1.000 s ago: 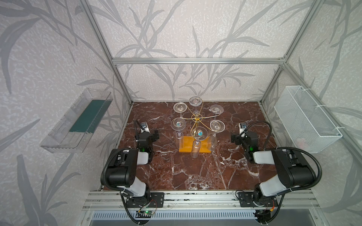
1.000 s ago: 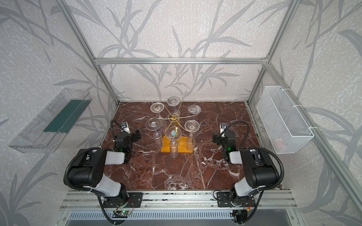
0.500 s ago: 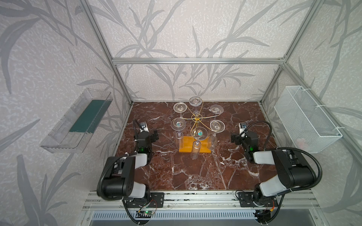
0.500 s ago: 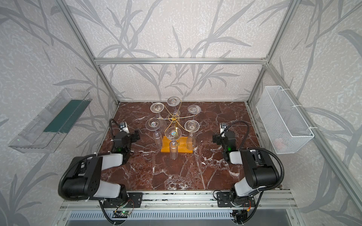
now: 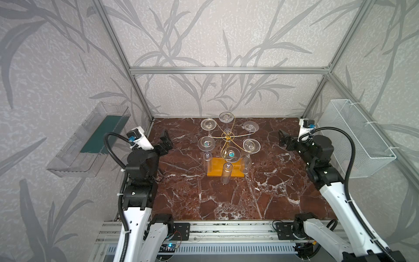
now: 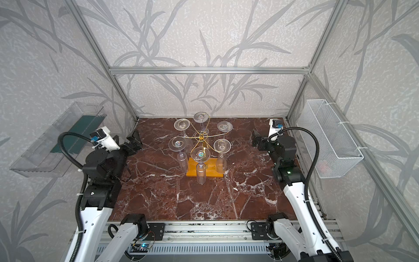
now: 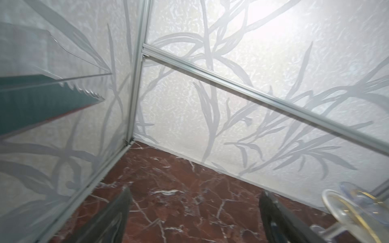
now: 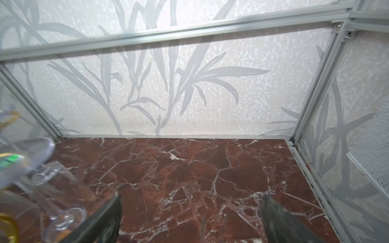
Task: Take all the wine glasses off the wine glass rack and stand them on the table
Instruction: 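Raise both arms and swing both grippers toward the glass rack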
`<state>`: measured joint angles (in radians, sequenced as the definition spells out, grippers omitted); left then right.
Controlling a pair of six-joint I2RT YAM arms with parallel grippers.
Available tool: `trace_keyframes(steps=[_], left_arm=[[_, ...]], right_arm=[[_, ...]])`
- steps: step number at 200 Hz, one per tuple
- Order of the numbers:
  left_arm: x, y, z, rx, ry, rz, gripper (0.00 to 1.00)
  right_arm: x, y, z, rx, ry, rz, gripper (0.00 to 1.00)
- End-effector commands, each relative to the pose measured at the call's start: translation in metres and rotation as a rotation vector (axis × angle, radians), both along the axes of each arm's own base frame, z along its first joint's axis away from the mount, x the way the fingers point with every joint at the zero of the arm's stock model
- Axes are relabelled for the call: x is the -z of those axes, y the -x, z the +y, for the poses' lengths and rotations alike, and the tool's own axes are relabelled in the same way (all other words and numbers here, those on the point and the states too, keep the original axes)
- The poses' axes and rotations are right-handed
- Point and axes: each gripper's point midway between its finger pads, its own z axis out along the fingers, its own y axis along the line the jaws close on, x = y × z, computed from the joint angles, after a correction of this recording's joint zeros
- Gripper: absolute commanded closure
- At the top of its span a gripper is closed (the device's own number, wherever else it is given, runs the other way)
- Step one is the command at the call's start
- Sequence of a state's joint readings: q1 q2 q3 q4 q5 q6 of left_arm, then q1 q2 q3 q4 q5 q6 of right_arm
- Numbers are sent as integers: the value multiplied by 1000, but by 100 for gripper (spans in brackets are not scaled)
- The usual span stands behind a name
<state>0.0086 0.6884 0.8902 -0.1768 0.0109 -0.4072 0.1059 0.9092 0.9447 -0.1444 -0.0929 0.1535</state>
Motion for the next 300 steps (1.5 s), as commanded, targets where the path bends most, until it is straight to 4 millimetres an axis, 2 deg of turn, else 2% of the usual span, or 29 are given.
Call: trace_keyframes(steps=[1, 27, 48, 87, 107, 168, 195, 233, 266, 300], left_arm=[[26, 7, -43, 214, 270, 159, 8], [8, 15, -65, 336, 435, 124, 9], [1, 15, -83, 433, 527, 132, 10], [-7, -10, -110, 584, 620, 193, 14], [-11, -24, -123, 670, 669, 188, 22], [-3, -48, -143, 723, 646, 259, 29], [-8, -52, -157, 762, 630, 263, 40], [-5, -55, -170, 777, 597, 292, 45], [6, -62, -167, 728, 601, 326, 49], [7, -67, -167, 716, 604, 323, 58]], right_arm=[[28, 41, 22, -108, -120, 284, 1], [11, 64, 36, -180, -208, 334, 1], [0, 77, 47, -246, -252, 362, 1], [-13, 88, 56, -299, -296, 380, 1], [-15, 90, 65, -355, -325, 397, 1], [-14, 95, 67, -358, -352, 407, 0], [-13, 94, 71, -379, -361, 419, 2], [-10, 93, 76, -393, -348, 433, 2], [-6, 94, 78, -399, -345, 453, 3], [-3, 97, 78, -399, -339, 463, 3]])
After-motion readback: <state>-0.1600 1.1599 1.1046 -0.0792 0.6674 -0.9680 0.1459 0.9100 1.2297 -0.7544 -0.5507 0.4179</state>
